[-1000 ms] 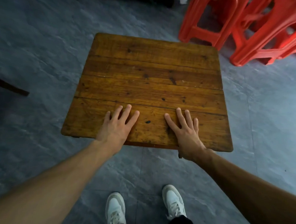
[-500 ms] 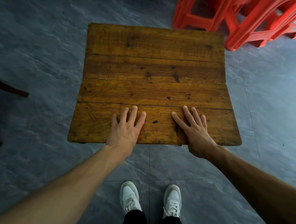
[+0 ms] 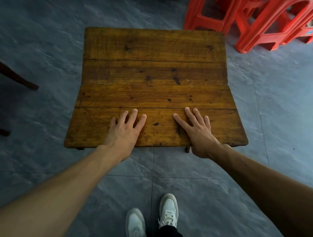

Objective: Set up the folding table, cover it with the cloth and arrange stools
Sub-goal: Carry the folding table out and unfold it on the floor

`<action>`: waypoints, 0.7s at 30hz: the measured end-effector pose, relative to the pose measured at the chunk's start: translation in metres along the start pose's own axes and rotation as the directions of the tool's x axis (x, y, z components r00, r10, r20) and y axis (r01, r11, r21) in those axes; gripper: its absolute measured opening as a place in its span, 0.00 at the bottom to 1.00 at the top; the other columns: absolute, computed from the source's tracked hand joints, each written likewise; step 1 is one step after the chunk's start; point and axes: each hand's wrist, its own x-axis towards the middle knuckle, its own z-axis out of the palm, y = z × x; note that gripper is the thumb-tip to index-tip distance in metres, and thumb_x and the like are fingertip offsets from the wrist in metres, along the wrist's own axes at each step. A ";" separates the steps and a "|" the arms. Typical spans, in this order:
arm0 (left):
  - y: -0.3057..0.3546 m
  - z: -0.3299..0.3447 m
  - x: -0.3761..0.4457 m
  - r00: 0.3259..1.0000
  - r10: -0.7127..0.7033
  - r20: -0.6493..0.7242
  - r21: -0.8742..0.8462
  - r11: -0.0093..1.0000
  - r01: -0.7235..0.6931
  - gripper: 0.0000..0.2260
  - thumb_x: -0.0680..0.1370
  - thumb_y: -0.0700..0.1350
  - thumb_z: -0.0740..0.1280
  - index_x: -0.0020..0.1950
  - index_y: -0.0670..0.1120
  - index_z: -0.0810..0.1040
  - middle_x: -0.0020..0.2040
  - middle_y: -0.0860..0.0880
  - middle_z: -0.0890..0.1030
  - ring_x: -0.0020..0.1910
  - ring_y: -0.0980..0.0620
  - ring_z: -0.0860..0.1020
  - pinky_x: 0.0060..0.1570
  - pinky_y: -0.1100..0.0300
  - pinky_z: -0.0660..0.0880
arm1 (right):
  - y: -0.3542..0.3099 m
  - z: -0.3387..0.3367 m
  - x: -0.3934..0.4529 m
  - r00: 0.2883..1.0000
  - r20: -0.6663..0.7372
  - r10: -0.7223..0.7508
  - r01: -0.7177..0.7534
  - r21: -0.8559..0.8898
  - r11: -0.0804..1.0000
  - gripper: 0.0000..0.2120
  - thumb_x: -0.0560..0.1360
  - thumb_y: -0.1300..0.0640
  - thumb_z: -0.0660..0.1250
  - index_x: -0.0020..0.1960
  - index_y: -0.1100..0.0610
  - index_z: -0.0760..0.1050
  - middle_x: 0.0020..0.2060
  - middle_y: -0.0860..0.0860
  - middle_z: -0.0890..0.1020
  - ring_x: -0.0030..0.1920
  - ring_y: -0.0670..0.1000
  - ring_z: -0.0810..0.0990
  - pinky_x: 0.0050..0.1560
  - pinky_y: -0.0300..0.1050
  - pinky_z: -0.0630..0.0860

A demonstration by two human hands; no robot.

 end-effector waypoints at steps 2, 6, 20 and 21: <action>0.003 0.008 -0.014 1.000 0.004 -0.010 0.002 1.000 -0.004 0.58 0.65 0.43 0.80 0.77 0.52 0.38 0.78 0.44 0.43 0.76 0.38 0.50 0.70 0.41 0.62 | -0.007 0.009 -0.013 1.000 -0.005 0.000 0.000 0.003 1.000 0.58 0.70 0.66 0.71 0.76 0.40 0.29 0.77 0.52 0.32 0.76 0.61 0.30 0.73 0.65 0.36; 0.006 0.022 -0.044 1.000 0.024 -0.008 0.008 1.000 -0.024 0.59 0.64 0.42 0.81 0.77 0.52 0.39 0.78 0.43 0.43 0.76 0.38 0.50 0.70 0.40 0.62 | -0.026 0.027 -0.040 1.000 -0.011 0.018 -0.018 0.004 1.000 0.59 0.69 0.66 0.72 0.76 0.40 0.30 0.77 0.52 0.33 0.76 0.60 0.30 0.73 0.65 0.37; 0.013 0.074 -0.127 0.999 0.026 0.024 0.008 1.000 -0.026 0.59 0.63 0.36 0.79 0.78 0.53 0.37 0.78 0.44 0.40 0.77 0.40 0.46 0.73 0.41 0.58 | -0.080 0.099 -0.112 0.998 -0.060 0.035 -0.035 0.004 0.999 0.58 0.70 0.66 0.72 0.76 0.42 0.29 0.77 0.54 0.33 0.76 0.62 0.30 0.73 0.67 0.39; 0.015 0.075 -0.127 1.000 0.021 0.016 0.006 1.000 -0.021 0.59 0.64 0.36 0.79 0.78 0.53 0.37 0.79 0.44 0.40 0.77 0.40 0.46 0.73 0.41 0.59 | -0.080 0.100 -0.112 0.997 -0.065 0.032 -0.032 0.010 0.999 0.58 0.70 0.66 0.72 0.76 0.42 0.29 0.77 0.54 0.34 0.76 0.62 0.31 0.73 0.67 0.39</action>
